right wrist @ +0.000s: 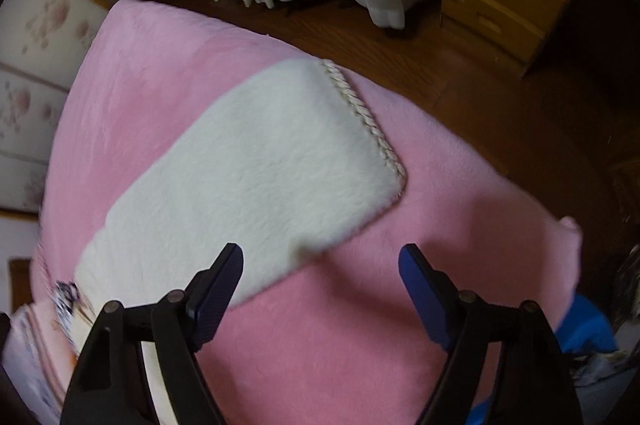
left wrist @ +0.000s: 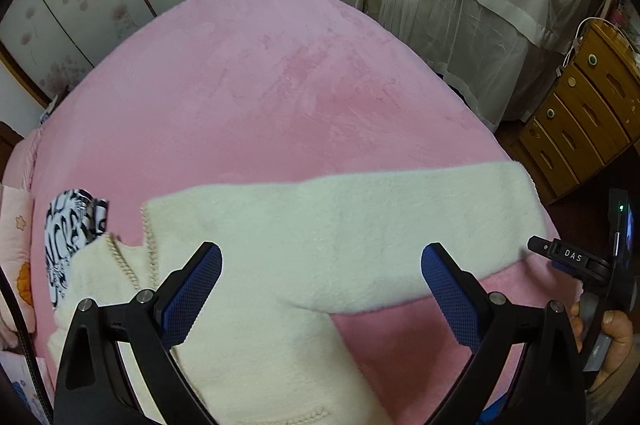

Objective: Fold large clothes
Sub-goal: 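Move the right tool over the cardigan sleeve beside the right tool, then grasp the sleeve cuff with the right tool and lift it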

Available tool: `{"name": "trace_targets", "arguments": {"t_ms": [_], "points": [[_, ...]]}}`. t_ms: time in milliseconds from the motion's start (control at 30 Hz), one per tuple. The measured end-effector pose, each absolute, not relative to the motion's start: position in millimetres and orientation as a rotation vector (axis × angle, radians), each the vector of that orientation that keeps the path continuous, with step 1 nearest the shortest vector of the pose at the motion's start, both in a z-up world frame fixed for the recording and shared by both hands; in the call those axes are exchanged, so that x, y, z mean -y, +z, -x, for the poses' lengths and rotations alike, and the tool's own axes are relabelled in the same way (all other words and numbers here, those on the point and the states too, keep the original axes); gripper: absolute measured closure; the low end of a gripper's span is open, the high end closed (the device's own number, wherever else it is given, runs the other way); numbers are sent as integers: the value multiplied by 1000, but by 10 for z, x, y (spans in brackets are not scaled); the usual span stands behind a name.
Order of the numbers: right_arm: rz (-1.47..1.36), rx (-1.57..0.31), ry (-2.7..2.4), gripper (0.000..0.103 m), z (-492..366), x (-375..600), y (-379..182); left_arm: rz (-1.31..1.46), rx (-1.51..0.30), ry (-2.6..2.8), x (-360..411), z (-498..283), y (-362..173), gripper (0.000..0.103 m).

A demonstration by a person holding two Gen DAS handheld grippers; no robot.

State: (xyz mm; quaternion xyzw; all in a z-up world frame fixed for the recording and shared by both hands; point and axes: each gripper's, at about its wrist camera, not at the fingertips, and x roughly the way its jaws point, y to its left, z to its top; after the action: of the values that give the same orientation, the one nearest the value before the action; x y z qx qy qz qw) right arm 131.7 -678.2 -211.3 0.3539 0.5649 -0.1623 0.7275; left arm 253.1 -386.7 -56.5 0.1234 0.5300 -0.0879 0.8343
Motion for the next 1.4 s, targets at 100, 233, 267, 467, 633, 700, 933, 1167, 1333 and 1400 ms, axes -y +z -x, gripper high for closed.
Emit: {"name": "trace_targets", "arguments": {"t_ms": [100, 233, 267, 467, 633, 700, 933, 1167, 1333, 1400], "points": [[-837, -1261, -368, 24, -1379, 6875, -2309, -241, -1156, -184, 3876, -2607, -710, 4], [-881, -1279, -379, 28, -1491, 6907, -2508, -213, -1190, -184, 3844, -2690, -845, 4], [-879, -1275, -386, 29, -1508, 6901, -2520, -207, -1197, -182, 3828, -2714, -876, 4], [-854, -1208, -359, 91, -1671, 6896, -2498, -159, -1242, -129, 3541, -2809, -1028, 4], [-673, -1139, -285, 91, -1828, 6634, -2072, -90, -1269, -49, 3027, -2743, -1079, 4], [-597, -1095, -228, 91, -1899, 6448, -1806, -52, -1278, -13, 2752, -2681, -1106, 4], [-346, -965, 40, 91, -2111, 5353, -926, 80, -1286, 83, 1772, -2499, -1170, 4], [-88, -961, 319, 91, -2091, 3772, -884, 215, -1265, 62, 1000, -2427, -1275, 4], [94, -1093, 435, 87, -1921, 2869, -1645, 289, -1305, 9, 759, -2436, -1583, 4], [178, -1163, 459, 81, -1846, 2641, -1983, 335, -1338, -21, 718, -2429, -1754, 4]]}}
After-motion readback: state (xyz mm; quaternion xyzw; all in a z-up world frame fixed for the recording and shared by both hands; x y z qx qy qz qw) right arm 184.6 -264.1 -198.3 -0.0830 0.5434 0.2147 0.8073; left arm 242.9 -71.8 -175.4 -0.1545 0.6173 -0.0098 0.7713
